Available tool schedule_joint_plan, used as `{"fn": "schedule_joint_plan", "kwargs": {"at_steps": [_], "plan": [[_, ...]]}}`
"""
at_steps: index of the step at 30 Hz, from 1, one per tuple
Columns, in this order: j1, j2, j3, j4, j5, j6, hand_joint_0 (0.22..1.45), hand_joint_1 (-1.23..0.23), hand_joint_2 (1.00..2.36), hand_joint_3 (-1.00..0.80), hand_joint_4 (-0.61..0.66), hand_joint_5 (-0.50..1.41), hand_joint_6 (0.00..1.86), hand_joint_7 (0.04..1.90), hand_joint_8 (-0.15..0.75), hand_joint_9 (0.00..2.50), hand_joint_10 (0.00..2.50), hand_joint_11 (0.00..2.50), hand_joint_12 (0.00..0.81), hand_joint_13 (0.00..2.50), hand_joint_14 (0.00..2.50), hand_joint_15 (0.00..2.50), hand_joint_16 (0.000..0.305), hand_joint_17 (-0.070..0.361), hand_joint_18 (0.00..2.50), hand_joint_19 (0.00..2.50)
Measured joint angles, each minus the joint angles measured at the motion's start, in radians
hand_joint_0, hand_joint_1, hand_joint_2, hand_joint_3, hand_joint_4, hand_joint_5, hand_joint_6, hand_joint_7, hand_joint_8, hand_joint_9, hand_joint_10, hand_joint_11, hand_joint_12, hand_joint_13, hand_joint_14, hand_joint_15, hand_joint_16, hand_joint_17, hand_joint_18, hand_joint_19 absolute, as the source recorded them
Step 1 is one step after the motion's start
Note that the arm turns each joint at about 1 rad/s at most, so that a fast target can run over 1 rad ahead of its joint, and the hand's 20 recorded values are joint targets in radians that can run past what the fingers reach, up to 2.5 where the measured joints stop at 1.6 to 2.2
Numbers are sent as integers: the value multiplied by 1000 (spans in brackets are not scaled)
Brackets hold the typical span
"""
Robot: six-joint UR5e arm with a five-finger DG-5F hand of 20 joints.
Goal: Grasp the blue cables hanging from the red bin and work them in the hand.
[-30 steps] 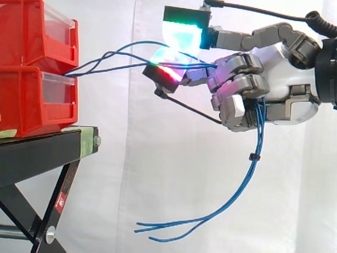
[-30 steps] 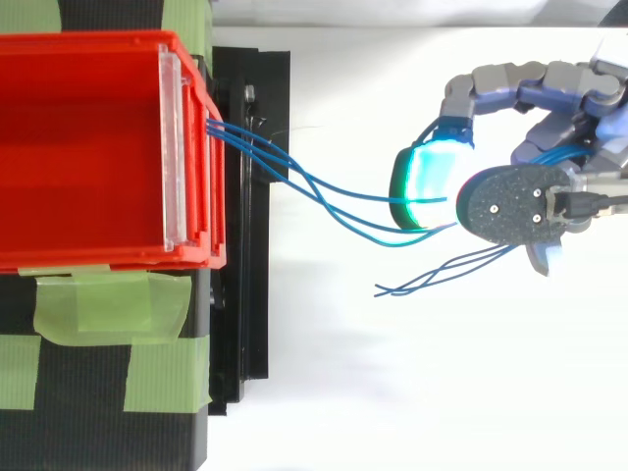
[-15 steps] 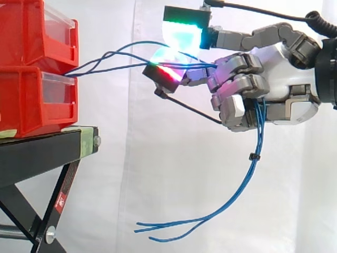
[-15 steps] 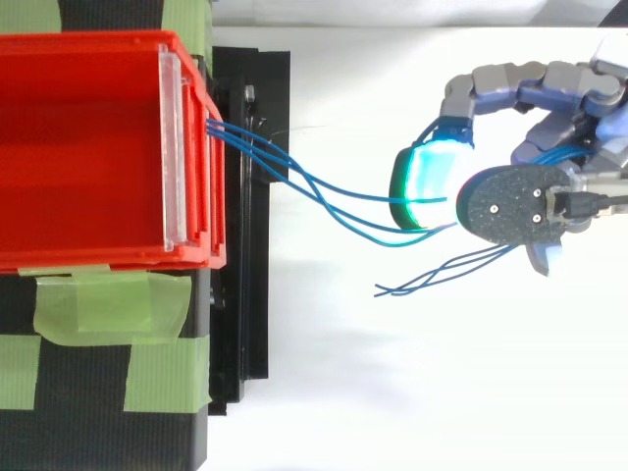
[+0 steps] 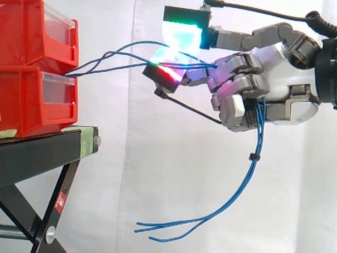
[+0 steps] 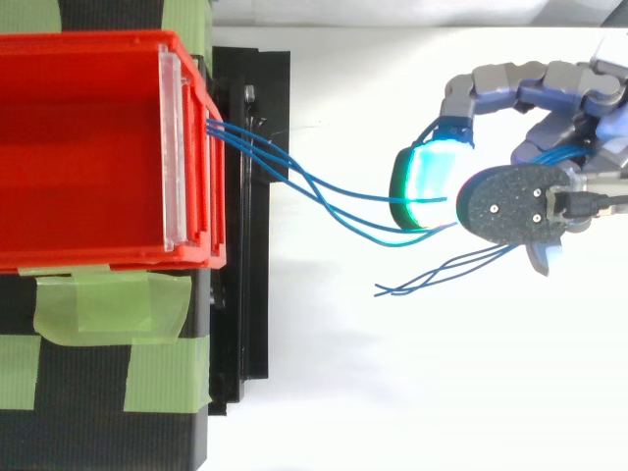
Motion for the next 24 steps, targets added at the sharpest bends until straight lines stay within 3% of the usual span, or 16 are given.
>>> {"fn": "schedule_joint_plan", "kwargs": {"at_steps": [24], "plan": [[0, 0, 0, 0, 0, 0, 942, -620, 1022, -415, 196, 217, 640, 1284, 656, 1701, 2500, 2500, 743, 1985, 2500, 1939, 218, 164, 2364, 556]]}}
